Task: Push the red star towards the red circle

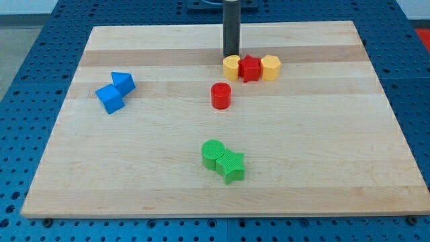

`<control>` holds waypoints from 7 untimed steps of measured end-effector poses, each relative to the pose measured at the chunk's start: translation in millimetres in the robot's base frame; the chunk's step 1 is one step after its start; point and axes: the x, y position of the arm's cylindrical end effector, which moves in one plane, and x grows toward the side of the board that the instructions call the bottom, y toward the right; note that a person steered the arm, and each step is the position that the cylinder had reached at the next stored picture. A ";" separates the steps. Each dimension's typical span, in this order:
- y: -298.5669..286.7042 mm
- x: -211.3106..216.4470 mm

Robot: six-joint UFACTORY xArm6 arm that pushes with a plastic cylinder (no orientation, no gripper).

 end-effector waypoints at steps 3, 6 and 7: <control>0.0 2.5; 0.0 10.8; 0.0 12.1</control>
